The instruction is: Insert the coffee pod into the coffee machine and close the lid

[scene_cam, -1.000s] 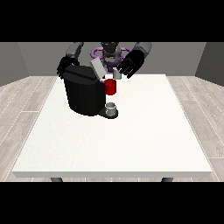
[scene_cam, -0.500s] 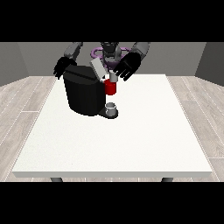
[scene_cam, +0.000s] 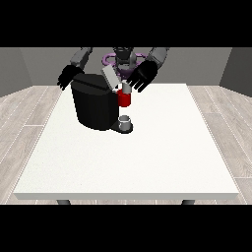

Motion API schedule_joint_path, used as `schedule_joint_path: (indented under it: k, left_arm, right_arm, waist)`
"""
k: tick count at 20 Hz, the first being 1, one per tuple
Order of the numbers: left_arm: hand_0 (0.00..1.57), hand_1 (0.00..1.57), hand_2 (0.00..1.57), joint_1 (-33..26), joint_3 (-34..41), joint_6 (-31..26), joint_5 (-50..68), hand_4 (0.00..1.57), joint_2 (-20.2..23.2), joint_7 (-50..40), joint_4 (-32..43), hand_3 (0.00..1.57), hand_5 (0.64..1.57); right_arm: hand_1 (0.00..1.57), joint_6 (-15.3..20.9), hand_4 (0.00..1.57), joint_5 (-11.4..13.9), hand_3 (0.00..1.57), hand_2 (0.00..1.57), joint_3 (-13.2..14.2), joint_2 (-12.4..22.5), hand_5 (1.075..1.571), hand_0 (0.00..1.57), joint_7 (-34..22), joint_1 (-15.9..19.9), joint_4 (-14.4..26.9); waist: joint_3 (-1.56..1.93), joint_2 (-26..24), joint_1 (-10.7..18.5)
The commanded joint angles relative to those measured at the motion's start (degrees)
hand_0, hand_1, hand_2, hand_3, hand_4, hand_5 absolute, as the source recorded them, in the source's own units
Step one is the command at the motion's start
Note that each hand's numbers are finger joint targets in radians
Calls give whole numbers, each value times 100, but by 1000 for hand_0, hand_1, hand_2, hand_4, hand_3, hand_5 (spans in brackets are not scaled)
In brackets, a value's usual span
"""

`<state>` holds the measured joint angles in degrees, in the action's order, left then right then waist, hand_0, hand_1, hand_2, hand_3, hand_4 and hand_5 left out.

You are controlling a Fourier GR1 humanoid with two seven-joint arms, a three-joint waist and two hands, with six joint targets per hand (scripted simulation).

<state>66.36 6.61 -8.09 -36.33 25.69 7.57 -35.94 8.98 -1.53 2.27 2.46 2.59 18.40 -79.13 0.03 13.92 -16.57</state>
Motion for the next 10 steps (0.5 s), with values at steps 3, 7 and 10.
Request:
schedule_joint_path:
  k: [3, 7, 10]
  left_arm:
    - [1198, 1198, 1271, -27, -43, 99, -55, 505, -271, -108, 12, 1200, 1571]
    - [1160, 1160, 1244, 22, 125, 243, -109, 506, 86, 7, 268, 1185, 1571]
    - [1185, 1185, 1250, 16, -26, 30, -108, 491, -193, -111, 51, 1184, 1571]
  right_arm:
    - [0, -32, 518, -130, 0, 0, 147, 42, 1571, 0, 7, 57, 28]
    - [0, 80, 538, 174, 0, 0, -284, -96, 1571, 0, -193, -68, -419]
    - [0, -102, 481, -160, 0, 0, 208, 62, 1571, 0, 318, -115, 129]
  waist:
    - [-1, -2, 13]
    - [-4, 179, -273]
    - [0, 56, 42]
